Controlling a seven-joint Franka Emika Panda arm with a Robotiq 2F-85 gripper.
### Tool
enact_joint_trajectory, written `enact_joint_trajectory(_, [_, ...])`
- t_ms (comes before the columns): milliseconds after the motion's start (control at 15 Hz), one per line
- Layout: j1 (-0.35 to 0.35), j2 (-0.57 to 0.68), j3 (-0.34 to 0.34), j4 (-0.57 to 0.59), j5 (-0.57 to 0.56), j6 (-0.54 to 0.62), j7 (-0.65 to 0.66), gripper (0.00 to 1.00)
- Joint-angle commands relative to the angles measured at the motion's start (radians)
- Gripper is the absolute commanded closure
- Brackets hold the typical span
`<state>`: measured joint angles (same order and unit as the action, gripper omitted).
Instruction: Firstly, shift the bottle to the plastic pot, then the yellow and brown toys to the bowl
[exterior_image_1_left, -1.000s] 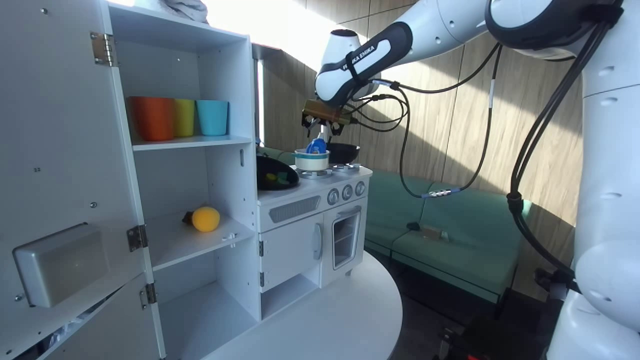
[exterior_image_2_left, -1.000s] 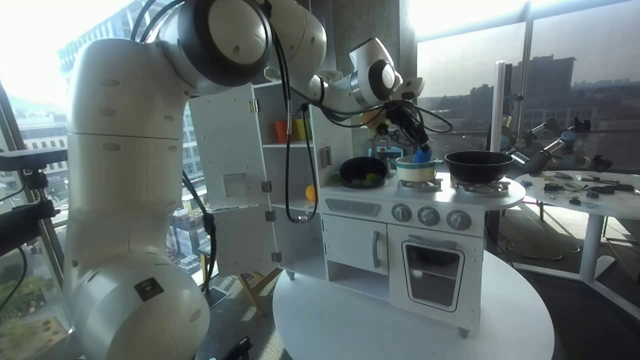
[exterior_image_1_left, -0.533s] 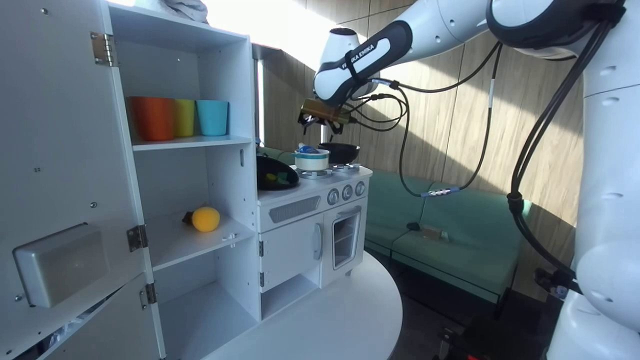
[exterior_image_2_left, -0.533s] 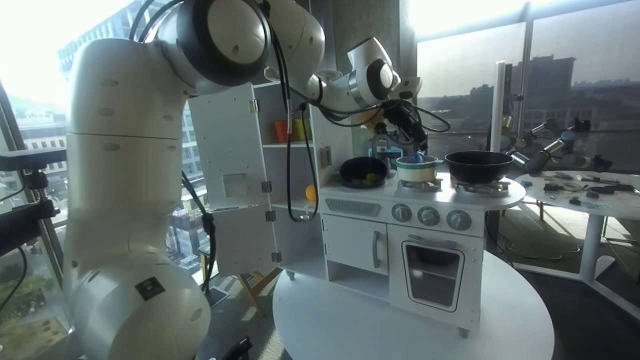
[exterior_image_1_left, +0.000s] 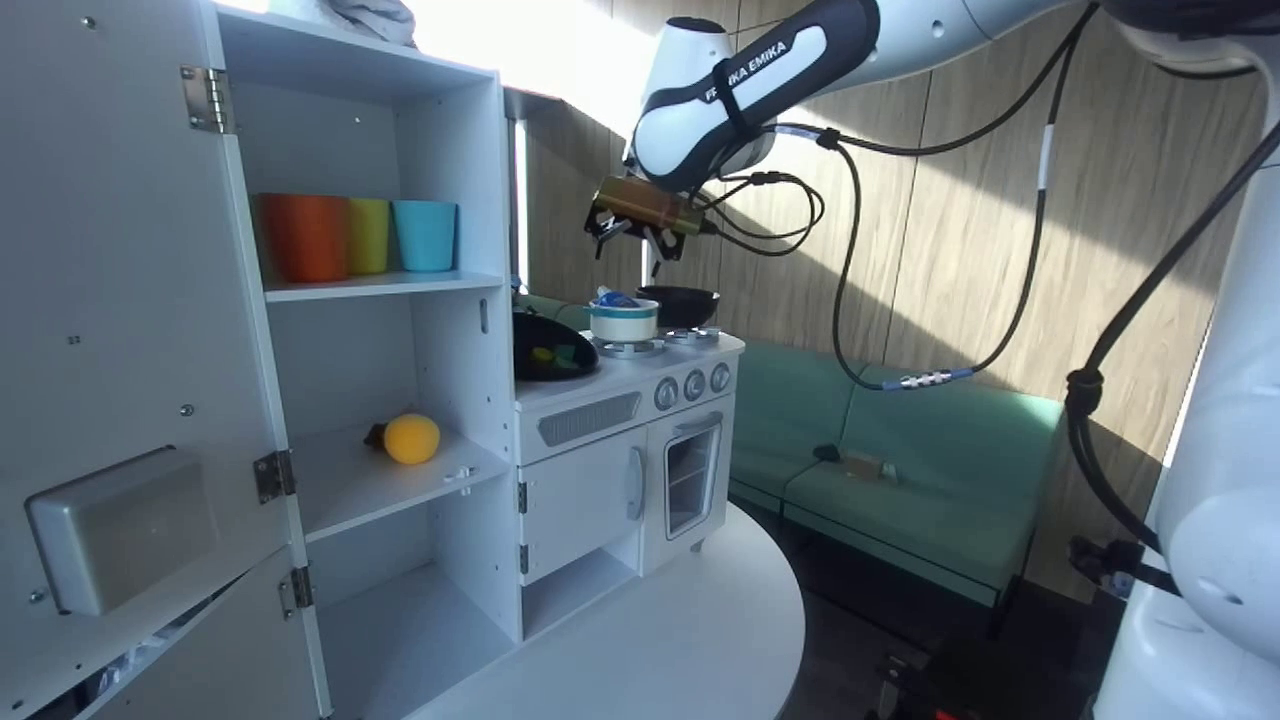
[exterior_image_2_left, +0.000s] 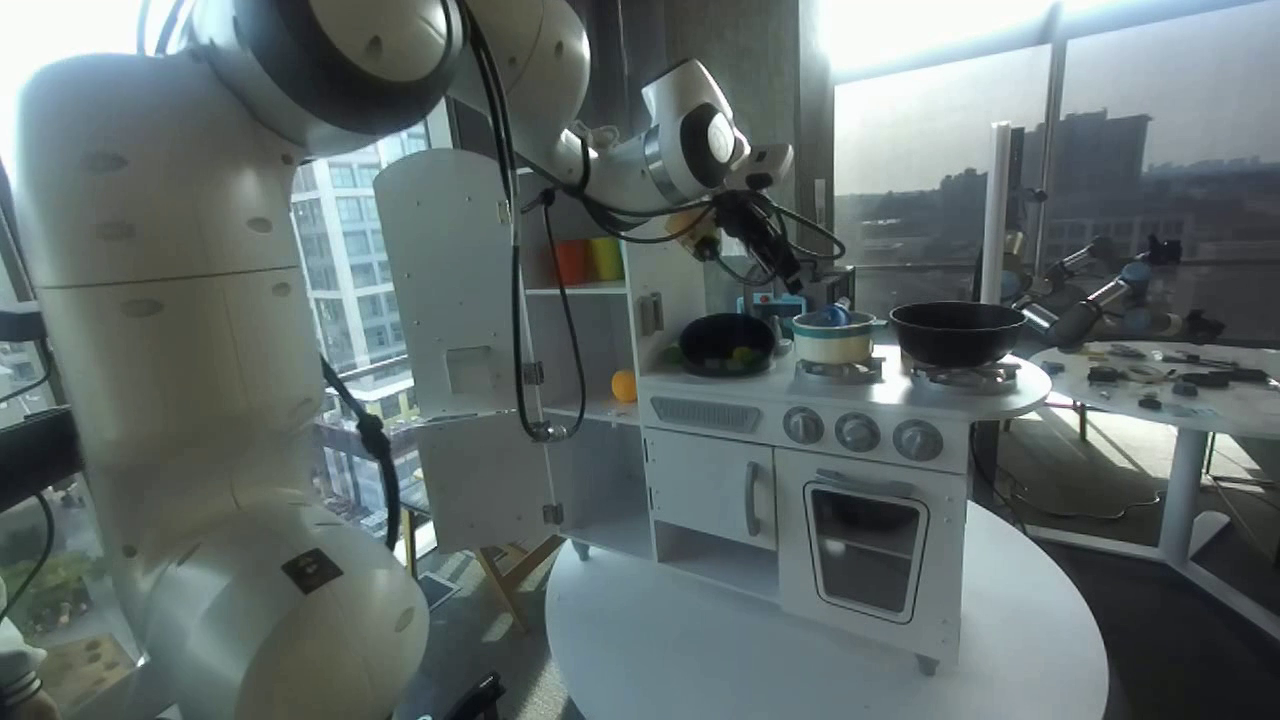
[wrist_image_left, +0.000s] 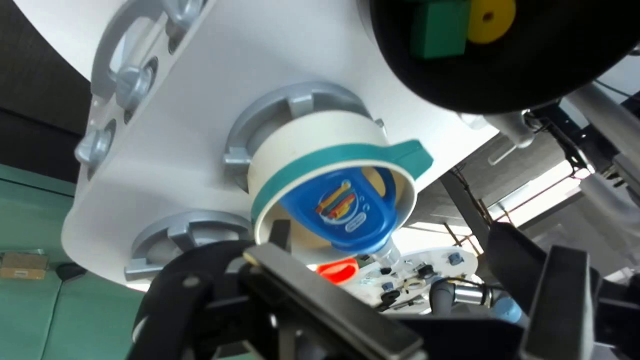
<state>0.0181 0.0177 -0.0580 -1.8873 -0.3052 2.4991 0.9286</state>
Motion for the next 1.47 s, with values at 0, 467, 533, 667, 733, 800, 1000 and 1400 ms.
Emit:
enact_joint_trajectory(0, [0.023,-0.177,0.063,-0.239,-0.031,0.005,0.067,0.0])
enact_joint_trajectory(467, [0.057,-0.326,0.223,-0.444,0.043,-0.194,0.023,0.0])
enact_joint_trajectory(533, [0.074,-0.313,0.228,-0.446,0.071,-0.21,-0.035,0.0])
enact_joint_trajectory(667, [0.102,-0.288,0.239,-0.45,0.118,-0.213,-0.136,0.0])
enact_joint_trajectory(733, [0.112,-0.266,0.246,-0.449,0.135,-0.199,-0.179,0.0])
enact_joint_trajectory(800, [0.123,-0.239,0.252,-0.449,0.158,-0.183,-0.224,0.0])
enact_joint_trajectory(1000, [0.154,-0.165,0.272,-0.439,0.216,-0.179,-0.355,0.0])
enact_joint_trajectory(1400, [0.172,-0.123,0.288,-0.447,0.246,-0.19,-0.414,0.0])
